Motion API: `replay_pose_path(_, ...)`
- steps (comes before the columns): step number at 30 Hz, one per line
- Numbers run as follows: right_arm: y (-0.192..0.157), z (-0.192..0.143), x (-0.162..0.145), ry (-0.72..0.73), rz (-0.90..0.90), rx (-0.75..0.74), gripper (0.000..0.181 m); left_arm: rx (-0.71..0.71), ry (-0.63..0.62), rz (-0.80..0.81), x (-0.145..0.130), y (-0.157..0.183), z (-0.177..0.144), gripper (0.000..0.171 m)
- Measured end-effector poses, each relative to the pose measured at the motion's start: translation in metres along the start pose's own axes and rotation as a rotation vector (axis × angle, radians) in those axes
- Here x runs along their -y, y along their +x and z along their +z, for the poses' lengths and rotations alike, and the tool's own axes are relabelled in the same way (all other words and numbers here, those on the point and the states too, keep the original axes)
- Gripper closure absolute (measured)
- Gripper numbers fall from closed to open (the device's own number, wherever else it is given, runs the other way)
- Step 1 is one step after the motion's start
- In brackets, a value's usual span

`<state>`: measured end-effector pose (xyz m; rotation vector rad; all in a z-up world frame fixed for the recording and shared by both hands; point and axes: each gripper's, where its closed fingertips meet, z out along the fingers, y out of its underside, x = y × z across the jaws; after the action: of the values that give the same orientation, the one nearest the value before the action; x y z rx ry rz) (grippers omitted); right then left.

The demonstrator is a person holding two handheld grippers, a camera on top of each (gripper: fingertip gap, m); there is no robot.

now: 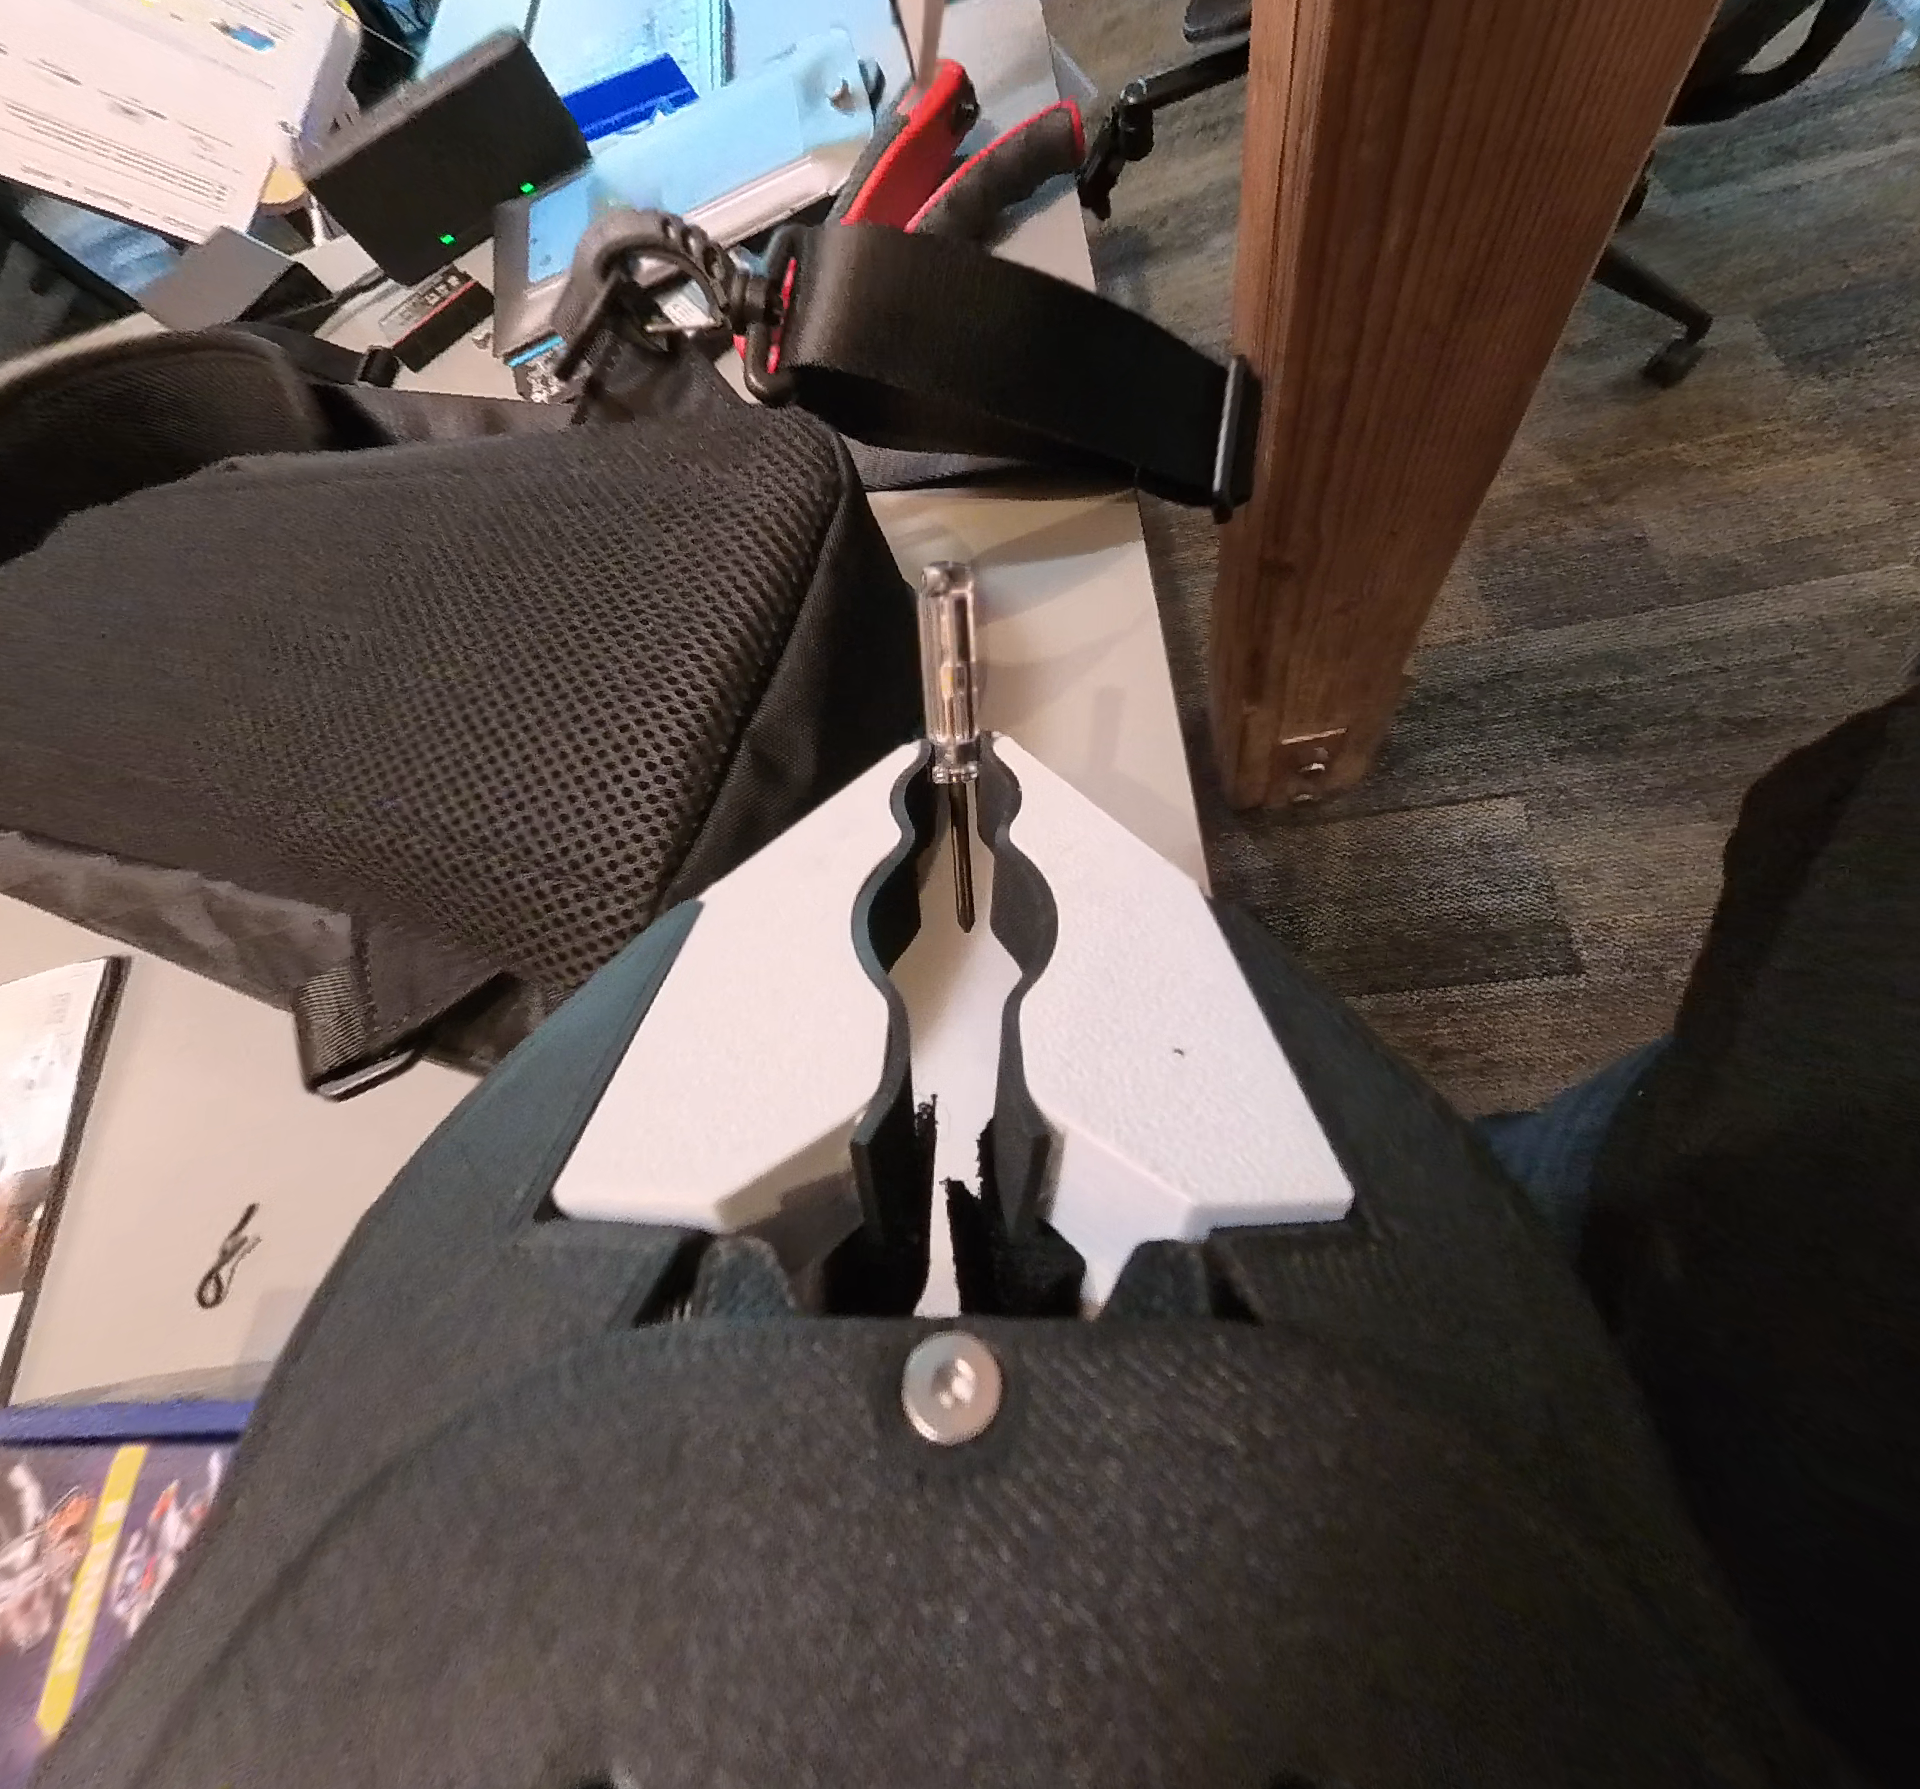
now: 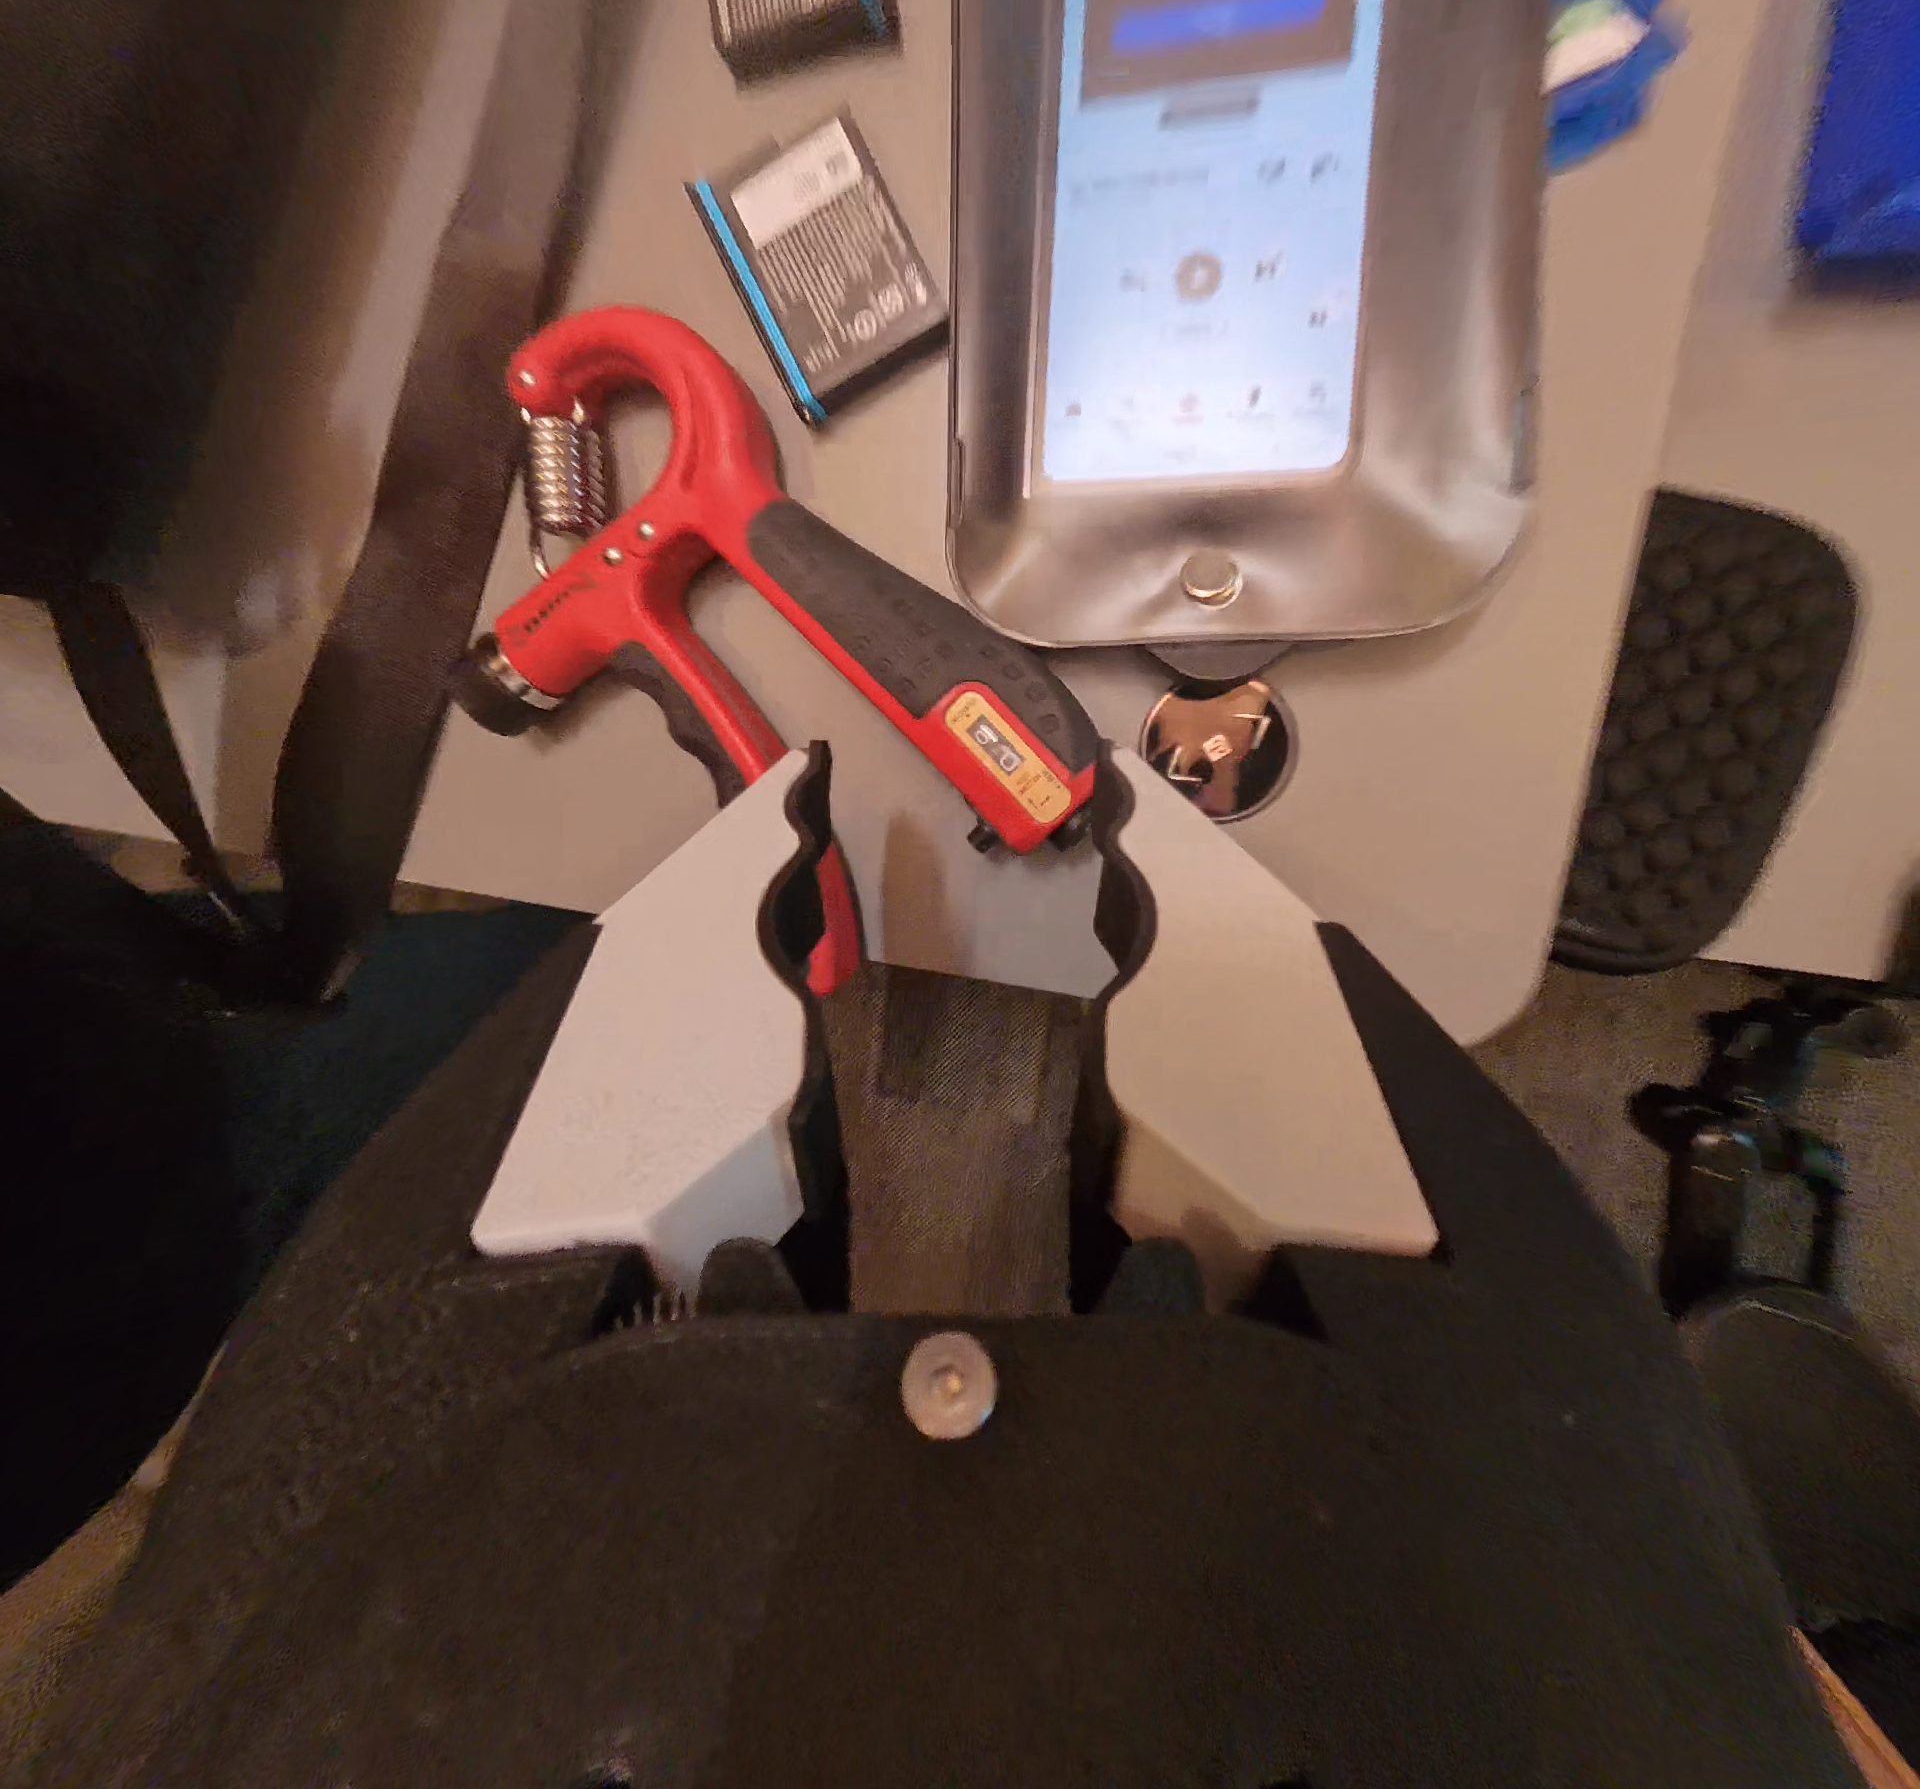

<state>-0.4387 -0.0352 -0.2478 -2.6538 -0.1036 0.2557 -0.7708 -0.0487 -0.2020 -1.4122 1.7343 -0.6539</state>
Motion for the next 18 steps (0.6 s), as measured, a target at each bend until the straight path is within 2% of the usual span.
replay_pose_path(5, -0.024, -0.057, 0.026, 0.123, -0.093, -0.199, 0.133, 0.013, 0.026, 0.006, 0.012, -0.001, -0.019, 0.168)
replay_pose_path(7, -0.039, -0.087, 0.042, 0.216, -0.139, -0.308, 0.132, 0.020, 0.034, 0.008, 0.015, -0.001, -0.028, 0.168)
replay_pose_path(11, -0.113, -0.127, 0.069, 0.407, -0.256, -0.283, 0.136, 0.049, 0.056, 0.009, 0.018, -0.003, -0.055, 0.168)
replay_pose_path(14, -0.225, -0.150, 0.093, 0.689, -0.412, -0.034, 0.146, 0.068, 0.064, 0.038, 0.015, -0.001, -0.082, 0.168)
replay_pose_path(16, -0.300, -0.143, 0.089, 0.717, -0.399, 0.220, 0.145, 0.071, 0.065, 0.066, 0.010, 0.003, -0.102, 0.168)
replay_pose_path(18, -0.368, -0.126, 0.079, 0.710, -0.392, 0.394, 0.144, 0.079, 0.068, 0.097, 0.002, 0.008, -0.125, 0.168)
